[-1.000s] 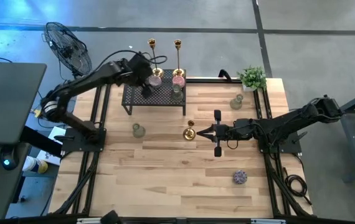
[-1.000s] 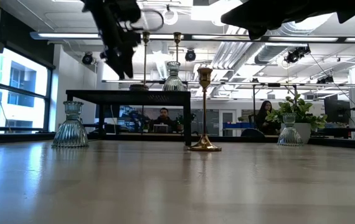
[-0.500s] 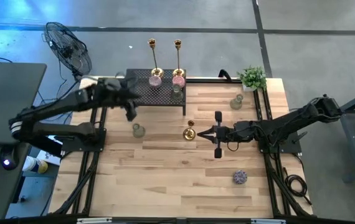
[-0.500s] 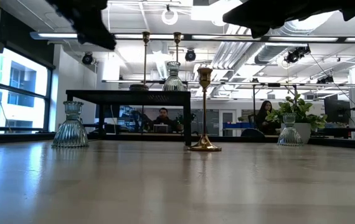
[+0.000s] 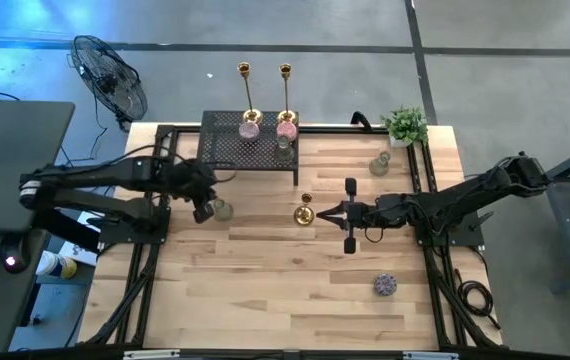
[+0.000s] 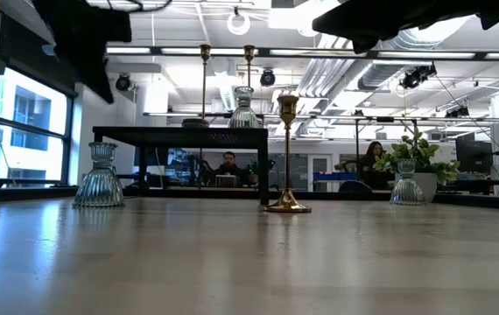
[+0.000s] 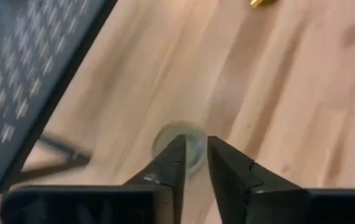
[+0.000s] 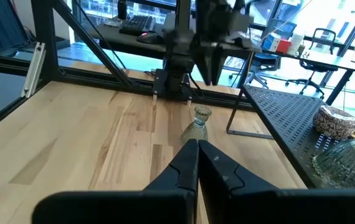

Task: Pick & Place candle stick holders
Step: Put the left green glass candle holder on the shelf

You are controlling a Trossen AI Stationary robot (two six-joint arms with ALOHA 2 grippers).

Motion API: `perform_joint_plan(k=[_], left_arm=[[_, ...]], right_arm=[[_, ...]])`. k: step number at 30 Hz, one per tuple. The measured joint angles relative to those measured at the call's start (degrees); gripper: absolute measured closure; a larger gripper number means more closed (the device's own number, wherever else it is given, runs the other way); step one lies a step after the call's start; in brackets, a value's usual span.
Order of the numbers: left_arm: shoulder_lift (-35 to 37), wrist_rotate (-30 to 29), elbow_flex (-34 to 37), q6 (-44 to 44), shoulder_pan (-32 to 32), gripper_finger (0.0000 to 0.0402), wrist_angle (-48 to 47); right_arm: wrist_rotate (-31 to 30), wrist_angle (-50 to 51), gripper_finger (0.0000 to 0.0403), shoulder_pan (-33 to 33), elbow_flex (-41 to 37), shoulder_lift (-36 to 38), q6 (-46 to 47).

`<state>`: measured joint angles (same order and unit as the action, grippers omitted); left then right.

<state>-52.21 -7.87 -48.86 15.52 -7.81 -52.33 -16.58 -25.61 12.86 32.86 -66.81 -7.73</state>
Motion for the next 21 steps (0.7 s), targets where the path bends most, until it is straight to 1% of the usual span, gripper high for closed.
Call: perform_joint_plan(k=[3,6,10,13,15,17,21], left_arm=[[-2.65,-1.7,0.0,3.28,-0.07,0.0285,-2.09],[-5.25,-1.67,0.0,5.81,-0.07,0.0219,-1.72],[-9.39,-2.06,0.0,6.45,-0.07,0.0127,-1.38],[-12.48,-2.56,0.0,5.99,-0.07,0.0072,-1.72],[-14.36,-2.94,0.0,5.95,-0.07,0.0047,-1.89],[-16.03,-3.76,-0.02,5.97,-0.07,0.0033,-1.84],[-18.54,-5.14,-0.02,5.87,-0.07,0.0031,-1.71]], right_arm=[[0.03,-0.02,0.0402,0.0,0.0,0.02,0.0],[0.2,-0.02,0.0401,0.0,0.0,0.02,0.01],[0.22,-0.04,0.0402,0.0,0.0,0.02,0.0],[0.22,-0.04,0.0402,0.0,0.0,0.02,0.0],[0.22,-0.04,0.0401,0.0,0.0,0.02,0.0],[0.24,-0.07,0.0401,0.0,0.0,0.02,0.0],[0.26,-0.05,0.0402,0.0,0.0,0.02,0.04]])
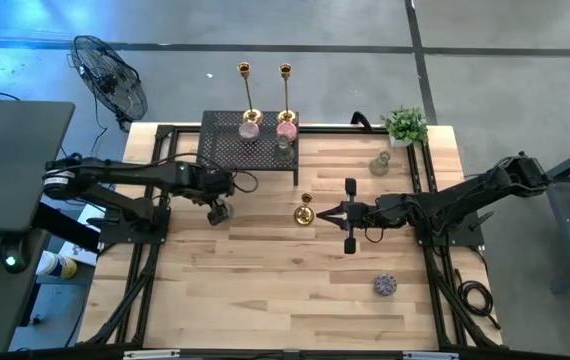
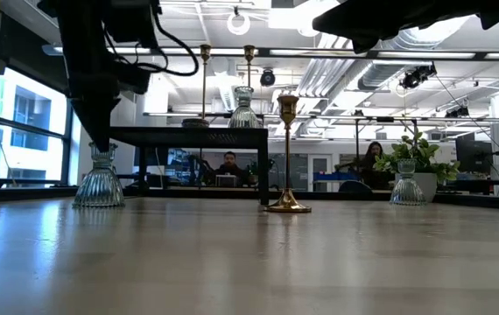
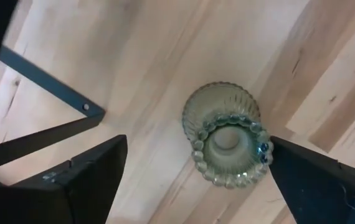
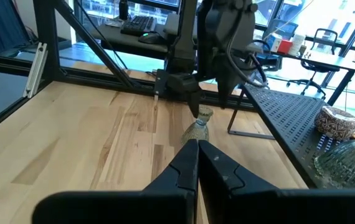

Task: Pick & Place candle stick holders
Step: Put the left green glass candle holder on the shelf

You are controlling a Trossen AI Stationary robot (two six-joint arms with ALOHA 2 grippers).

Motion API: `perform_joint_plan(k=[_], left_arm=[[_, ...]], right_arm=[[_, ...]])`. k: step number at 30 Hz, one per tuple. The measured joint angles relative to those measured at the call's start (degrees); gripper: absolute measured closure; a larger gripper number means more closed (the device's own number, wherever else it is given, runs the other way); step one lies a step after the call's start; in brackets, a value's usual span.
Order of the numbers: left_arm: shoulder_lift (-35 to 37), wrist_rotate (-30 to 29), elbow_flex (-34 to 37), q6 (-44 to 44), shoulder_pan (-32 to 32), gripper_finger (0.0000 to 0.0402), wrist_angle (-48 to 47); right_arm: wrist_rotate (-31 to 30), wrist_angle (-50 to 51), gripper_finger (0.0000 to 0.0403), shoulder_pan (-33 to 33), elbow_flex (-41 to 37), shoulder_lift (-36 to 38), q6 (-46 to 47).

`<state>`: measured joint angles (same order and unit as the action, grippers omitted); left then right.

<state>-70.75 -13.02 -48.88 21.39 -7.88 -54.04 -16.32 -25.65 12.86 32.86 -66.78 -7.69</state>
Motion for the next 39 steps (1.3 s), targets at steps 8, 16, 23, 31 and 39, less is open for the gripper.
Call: perform_joint_plan(k=[8,16,23,31,39], left_arm=[[-1.52,1.06,0.0,-0.98,0.0,0.0096,1.05],[-1.52,4.4,-0.21,-1.77,0.0,0.0214,0.82],[-0.12,5.32,-10.16,-4.21,0.0,0.0235,-4.18],[-3.23,-0.81,-30.13,-6.48,-1.46,0.0227,-14.53],[-11.8,1.59,-44.66,-12.48,-9.78,0.0225,-16.95]], right_arm=[[0.0,0.05,0.0402,0.0,0.0,0.0,-0.04],[0.0,0.05,0.0402,0.0,0.0,0.0,-0.04],[0.0,0.01,0.0402,0.0,0.0,0.0,-0.04],[0.0,-0.3,0.0402,0.0,0.0,0.0,-0.06],[0.02,-0.31,0.0402,0.0,0.0,0.0,-0.14]])
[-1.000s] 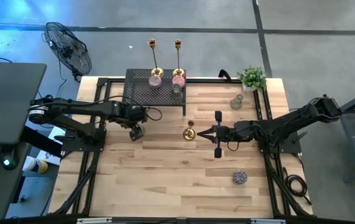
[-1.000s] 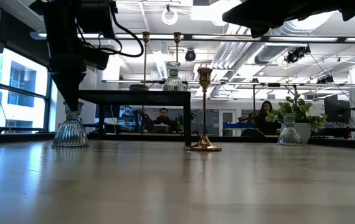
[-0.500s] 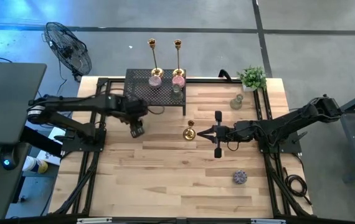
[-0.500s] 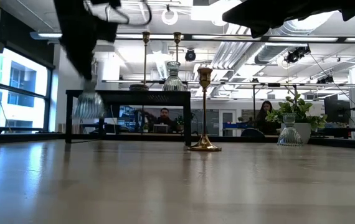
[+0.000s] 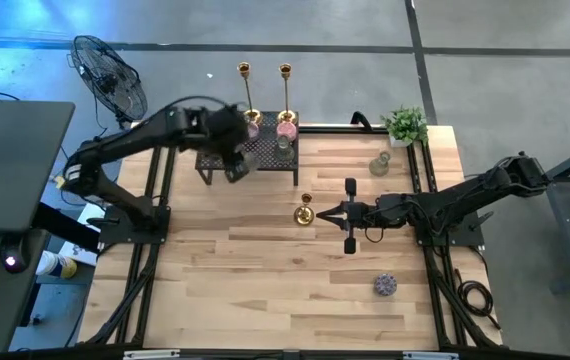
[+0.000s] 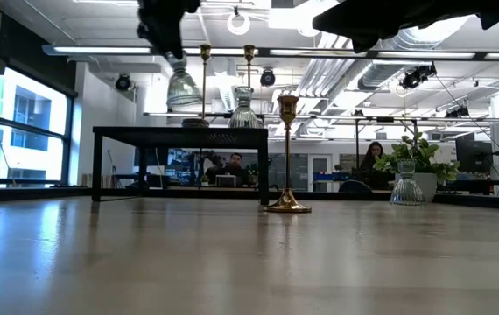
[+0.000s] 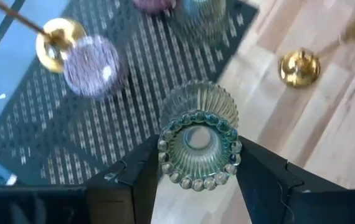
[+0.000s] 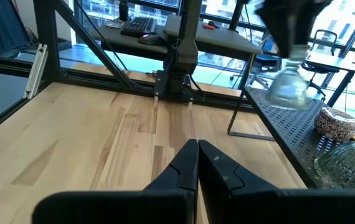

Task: Pick & Place candle stick holders
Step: Put the left green glass candle holder on the shelf

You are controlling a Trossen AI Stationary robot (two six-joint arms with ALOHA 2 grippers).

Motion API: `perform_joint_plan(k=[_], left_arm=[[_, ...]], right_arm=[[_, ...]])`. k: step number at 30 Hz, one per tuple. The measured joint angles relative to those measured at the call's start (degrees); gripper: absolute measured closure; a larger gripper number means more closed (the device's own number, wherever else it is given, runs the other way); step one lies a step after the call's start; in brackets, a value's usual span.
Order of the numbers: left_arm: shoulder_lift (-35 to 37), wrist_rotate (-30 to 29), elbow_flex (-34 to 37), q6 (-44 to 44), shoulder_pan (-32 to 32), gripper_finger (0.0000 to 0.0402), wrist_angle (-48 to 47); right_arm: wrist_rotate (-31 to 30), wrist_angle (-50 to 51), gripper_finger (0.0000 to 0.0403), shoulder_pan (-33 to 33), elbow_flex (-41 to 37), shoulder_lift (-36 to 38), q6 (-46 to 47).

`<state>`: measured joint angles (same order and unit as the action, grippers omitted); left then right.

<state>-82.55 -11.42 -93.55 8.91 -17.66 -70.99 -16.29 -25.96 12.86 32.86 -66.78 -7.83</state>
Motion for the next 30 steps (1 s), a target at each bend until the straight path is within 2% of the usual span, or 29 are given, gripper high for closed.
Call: perform_joint_plan(k=[5,11,30], left_arm=[[-4.76,1.96,-3.63,-3.42,-3.48,0.0224,0.58],[-8.34,1.86,-4.36,-5.69,-6.49,0.0223,0.51],[-9.5,1.4,-4.34,-7.17,-7.6,0.0223,2.05]], right_arm=[[0.04,0.01,0.0401,0.0,0.0,0.0,-0.12],[0.34,0.02,0.0401,0.0,0.0,-0.01,-0.14],[0.37,0.01,0.0402,0.0,0.0,0.0,-0.14]])
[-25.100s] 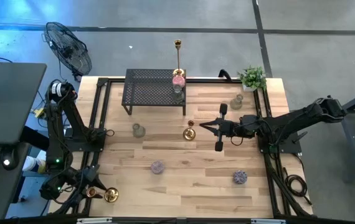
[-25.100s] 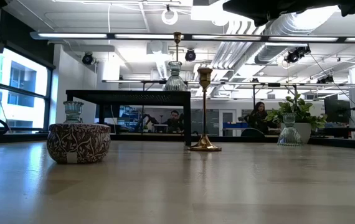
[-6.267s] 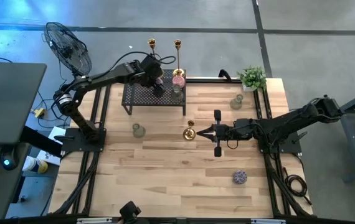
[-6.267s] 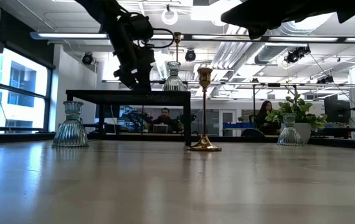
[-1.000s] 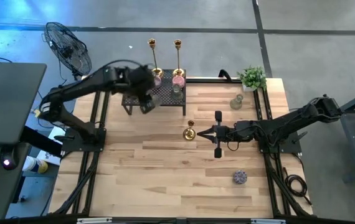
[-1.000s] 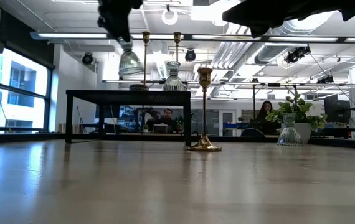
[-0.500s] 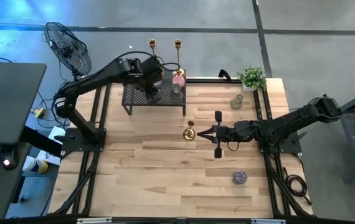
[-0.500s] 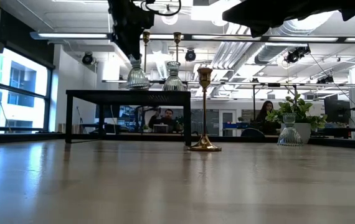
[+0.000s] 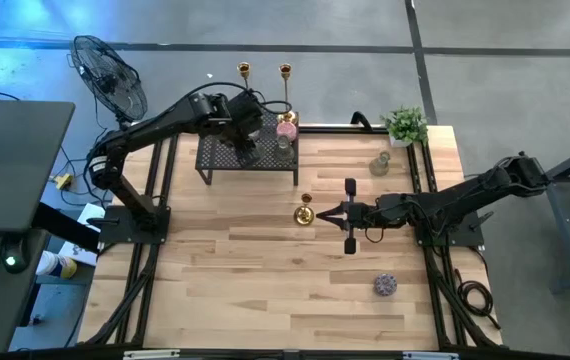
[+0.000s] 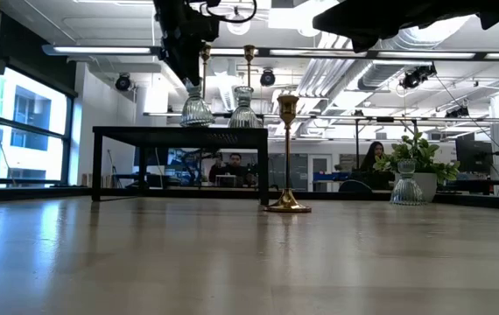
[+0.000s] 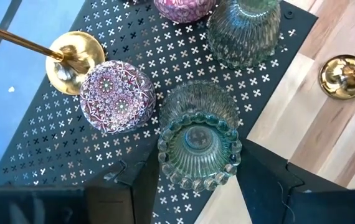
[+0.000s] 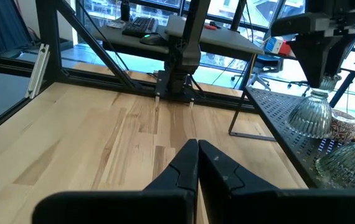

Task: Pick & Place candle stick holders
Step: Put the left green glass candle holder on the shelf

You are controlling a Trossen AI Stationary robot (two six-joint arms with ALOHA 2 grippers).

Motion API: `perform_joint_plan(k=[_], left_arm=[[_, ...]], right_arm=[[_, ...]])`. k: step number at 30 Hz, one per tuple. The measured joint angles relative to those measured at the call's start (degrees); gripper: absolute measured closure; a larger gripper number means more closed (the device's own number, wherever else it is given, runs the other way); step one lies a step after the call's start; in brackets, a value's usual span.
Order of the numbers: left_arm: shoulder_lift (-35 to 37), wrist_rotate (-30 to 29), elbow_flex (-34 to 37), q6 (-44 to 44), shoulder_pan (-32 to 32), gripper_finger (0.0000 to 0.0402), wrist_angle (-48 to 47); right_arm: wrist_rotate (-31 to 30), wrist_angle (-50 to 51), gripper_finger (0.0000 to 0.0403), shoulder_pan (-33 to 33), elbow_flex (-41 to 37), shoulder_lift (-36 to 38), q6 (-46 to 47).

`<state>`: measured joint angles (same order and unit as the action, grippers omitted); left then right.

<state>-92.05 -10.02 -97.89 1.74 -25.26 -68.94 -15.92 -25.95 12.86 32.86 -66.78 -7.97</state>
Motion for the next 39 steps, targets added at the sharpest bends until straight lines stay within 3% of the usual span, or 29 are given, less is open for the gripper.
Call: perform_joint_plan(k=[39], left_arm=[[-1.66,-0.79,0.04,-0.17,-1.01,0.0222,-0.12]], right_arm=[[0.02,0.0,0.0401,0.0,0.0,0.0,-0.02]])
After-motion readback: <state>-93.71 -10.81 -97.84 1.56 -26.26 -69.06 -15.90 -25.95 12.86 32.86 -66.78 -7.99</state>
